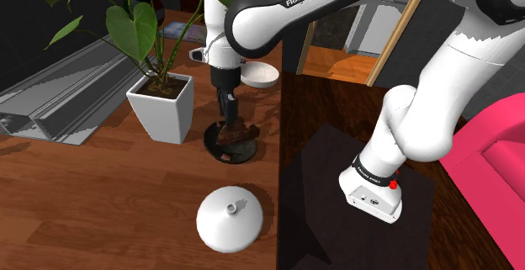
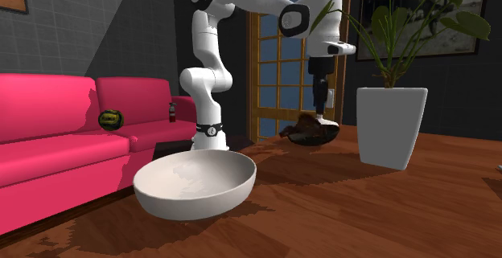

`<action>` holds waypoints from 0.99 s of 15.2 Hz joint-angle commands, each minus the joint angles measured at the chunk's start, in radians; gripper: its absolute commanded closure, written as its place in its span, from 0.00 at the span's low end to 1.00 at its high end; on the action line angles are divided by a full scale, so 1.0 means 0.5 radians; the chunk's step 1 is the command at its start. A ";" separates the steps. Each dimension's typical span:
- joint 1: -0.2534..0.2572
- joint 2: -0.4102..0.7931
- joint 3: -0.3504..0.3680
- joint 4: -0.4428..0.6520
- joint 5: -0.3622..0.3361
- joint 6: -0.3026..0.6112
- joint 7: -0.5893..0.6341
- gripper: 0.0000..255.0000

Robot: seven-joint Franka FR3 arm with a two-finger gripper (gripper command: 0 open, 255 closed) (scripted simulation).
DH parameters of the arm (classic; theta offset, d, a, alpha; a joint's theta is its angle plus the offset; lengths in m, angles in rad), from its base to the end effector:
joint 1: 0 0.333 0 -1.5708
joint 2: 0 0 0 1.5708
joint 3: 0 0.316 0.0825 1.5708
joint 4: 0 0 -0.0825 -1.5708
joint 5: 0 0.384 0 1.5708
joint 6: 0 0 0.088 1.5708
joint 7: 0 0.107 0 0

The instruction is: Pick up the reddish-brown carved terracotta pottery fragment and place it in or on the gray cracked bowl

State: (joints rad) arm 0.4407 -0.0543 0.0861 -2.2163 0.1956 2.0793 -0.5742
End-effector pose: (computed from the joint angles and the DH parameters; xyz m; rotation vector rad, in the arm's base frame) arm 0.4353 0.2648 0.3942 -2.6124 -1.4240 0.1171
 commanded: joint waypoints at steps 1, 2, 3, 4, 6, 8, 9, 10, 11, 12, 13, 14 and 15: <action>0.000 0.000 0.000 0.000 0.000 0.000 0.000 0.00; 0.000 0.000 0.000 -0.001 0.000 0.000 0.000 0.00; 0.001 0.000 0.001 0.000 0.000 0.000 0.001 0.00; -0.005 -0.023 -0.005 0.043 -0.006 -0.068 0.004 0.00; -0.016 -0.061 -0.017 0.138 -0.018 -0.202 0.009 0.00; -0.020 -0.073 -0.022 0.178 -0.022 -0.255 0.011 0.00; -0.020 -0.074 -0.022 0.178 -0.022 -0.255 0.011 0.00; -0.020 -0.073 -0.022 0.178 -0.022 -0.255 0.011 0.00; -0.020 -0.073 -0.022 0.178 -0.022 -0.255 0.011 0.00; -0.020 -0.073 -0.022 0.178 -0.022 -0.255 0.011 0.00; -0.020 -0.073 -0.022 0.178 -0.022 -0.255 0.011 0.00; -0.020 -0.073 -0.022 0.178 -0.022 -0.255 0.011 0.00; -0.020 -0.073 -0.022 0.178 -0.022 -0.255 0.011 0.00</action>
